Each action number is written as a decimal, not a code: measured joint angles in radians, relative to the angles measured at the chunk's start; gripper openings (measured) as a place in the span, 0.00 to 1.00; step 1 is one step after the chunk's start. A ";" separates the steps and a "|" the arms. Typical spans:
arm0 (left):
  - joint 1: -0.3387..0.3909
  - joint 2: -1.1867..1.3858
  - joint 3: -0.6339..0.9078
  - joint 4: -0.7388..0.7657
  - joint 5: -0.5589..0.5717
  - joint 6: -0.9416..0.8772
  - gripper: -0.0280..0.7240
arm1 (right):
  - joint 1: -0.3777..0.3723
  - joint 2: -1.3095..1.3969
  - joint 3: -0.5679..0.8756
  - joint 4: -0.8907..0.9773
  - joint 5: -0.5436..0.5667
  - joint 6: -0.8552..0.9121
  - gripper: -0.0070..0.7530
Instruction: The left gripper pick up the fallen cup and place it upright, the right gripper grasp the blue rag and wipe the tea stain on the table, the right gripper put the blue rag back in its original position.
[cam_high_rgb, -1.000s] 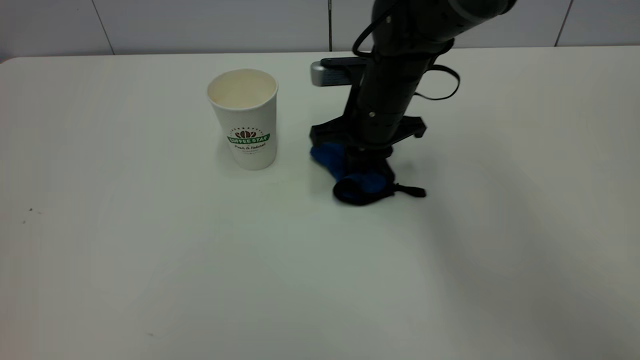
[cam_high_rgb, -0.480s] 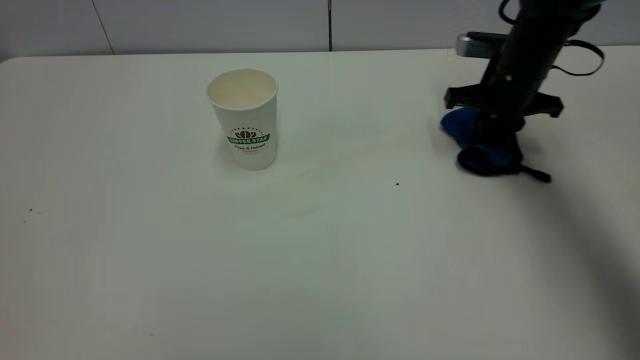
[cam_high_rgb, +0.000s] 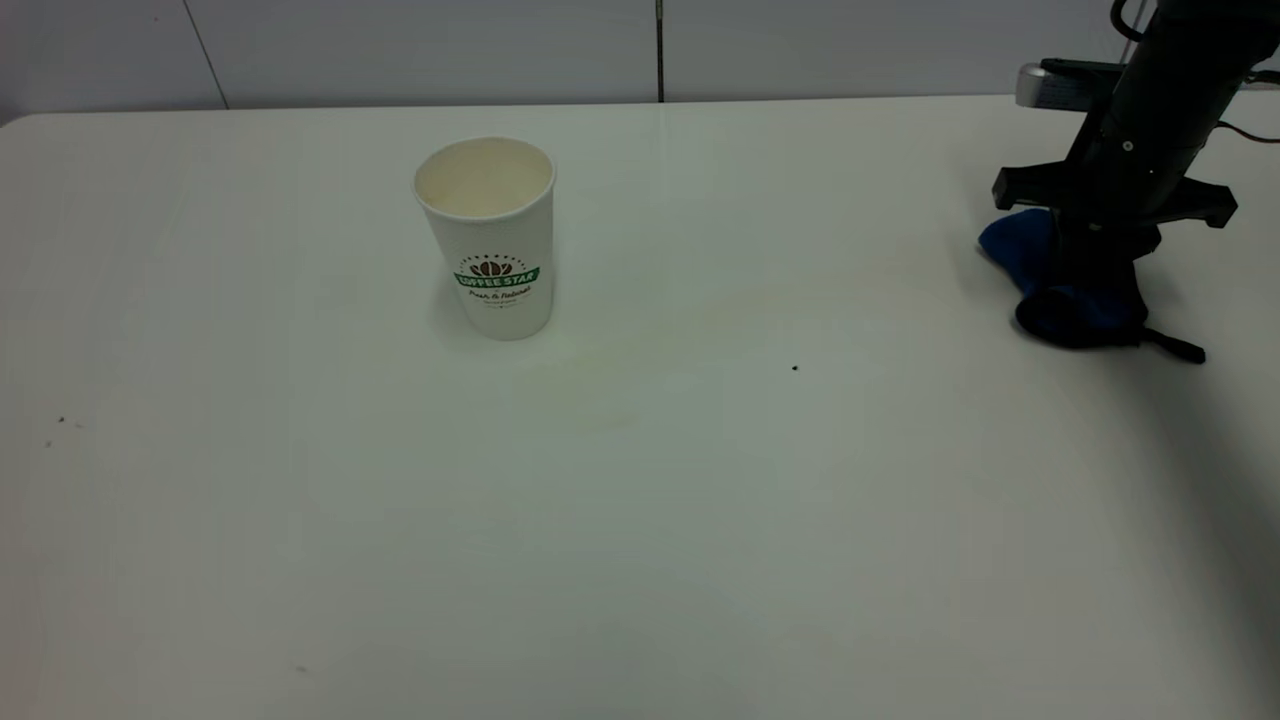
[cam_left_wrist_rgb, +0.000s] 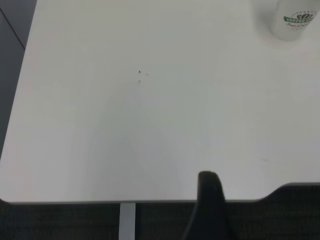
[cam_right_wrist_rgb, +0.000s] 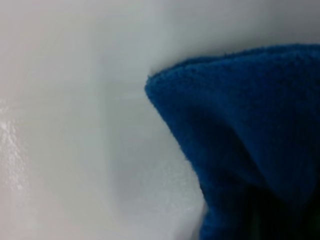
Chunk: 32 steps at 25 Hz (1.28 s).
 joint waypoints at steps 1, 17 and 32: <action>0.000 0.000 0.000 0.000 0.000 0.000 0.82 | 0.000 -0.008 0.001 -0.003 0.005 -0.005 0.33; 0.000 0.000 0.000 0.000 0.000 0.000 0.82 | -0.003 -0.566 0.008 0.000 0.503 -0.151 0.97; 0.000 0.000 0.000 0.000 0.000 0.000 0.82 | 0.197 -1.339 0.497 -0.056 0.543 -0.044 0.96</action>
